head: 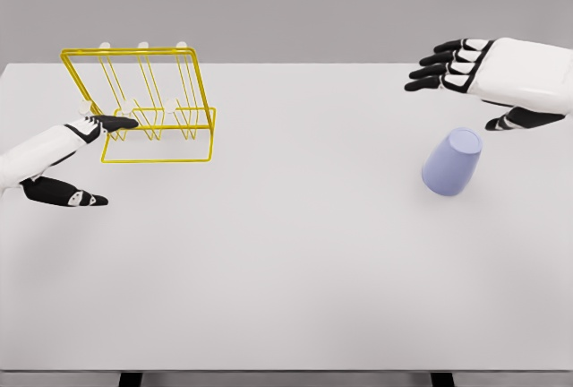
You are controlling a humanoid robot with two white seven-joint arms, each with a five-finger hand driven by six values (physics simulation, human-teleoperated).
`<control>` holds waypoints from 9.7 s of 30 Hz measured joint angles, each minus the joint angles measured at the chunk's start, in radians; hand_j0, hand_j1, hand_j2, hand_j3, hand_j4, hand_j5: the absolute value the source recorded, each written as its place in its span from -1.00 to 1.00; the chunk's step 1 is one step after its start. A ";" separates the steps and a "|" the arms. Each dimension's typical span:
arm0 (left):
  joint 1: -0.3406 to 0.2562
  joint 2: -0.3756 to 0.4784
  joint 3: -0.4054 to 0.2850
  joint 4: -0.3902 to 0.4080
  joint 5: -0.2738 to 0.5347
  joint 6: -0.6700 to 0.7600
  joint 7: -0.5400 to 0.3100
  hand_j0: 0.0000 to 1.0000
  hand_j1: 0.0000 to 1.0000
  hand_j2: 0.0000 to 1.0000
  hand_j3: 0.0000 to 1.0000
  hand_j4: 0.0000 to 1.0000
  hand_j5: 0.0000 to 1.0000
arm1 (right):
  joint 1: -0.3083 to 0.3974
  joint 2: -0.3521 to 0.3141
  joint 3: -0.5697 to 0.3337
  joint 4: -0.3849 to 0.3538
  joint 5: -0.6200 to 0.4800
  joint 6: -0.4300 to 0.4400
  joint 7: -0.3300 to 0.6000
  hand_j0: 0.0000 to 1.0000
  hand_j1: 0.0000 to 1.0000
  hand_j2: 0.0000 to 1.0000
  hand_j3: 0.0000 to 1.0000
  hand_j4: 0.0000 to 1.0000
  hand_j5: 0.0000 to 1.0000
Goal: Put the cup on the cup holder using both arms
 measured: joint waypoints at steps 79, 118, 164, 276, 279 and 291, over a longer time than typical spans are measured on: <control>0.000 0.007 0.008 0.008 0.000 0.000 -0.001 1.00 1.00 1.00 1.00 1.00 1.00 | -0.133 0.082 0.343 0.336 0.194 0.001 0.000 1.00 1.00 1.00 1.00 1.00 1.00; 0.000 0.007 0.008 0.009 -0.002 0.000 -0.001 1.00 1.00 1.00 1.00 1.00 1.00 | -0.140 0.087 0.377 0.373 0.200 0.001 0.000 0.87 0.87 0.87 0.87 0.87 0.87; 0.005 0.008 0.008 0.011 -0.002 0.000 -0.001 1.00 1.00 1.00 1.00 1.00 1.00 | -0.242 0.316 0.393 0.043 0.159 -0.001 0.001 -0.06 -0.06 -0.06 -0.06 -0.06 -0.06; -1.012 -0.062 -1.017 -0.201 -0.159 0.000 -0.229 0.99 0.99 0.99 0.99 0.99 0.99 | 0.333 0.428 -0.265 0.086 0.106 0.000 0.000 1.00 1.00 1.00 1.00 1.00 1.00; -1.017 -0.081 -1.053 -0.197 -0.166 0.000 -0.229 0.99 0.99 0.99 0.99 0.99 0.99 | 0.333 0.428 -0.264 0.087 0.108 0.000 0.000 1.00 1.00 1.00 1.00 1.00 1.00; -1.002 -0.153 -1.087 -0.160 -0.214 0.000 -0.229 0.91 0.91 0.91 0.91 0.91 0.91 | 0.333 0.429 -0.264 0.085 0.109 0.000 0.000 1.00 1.00 1.00 1.00 1.00 1.00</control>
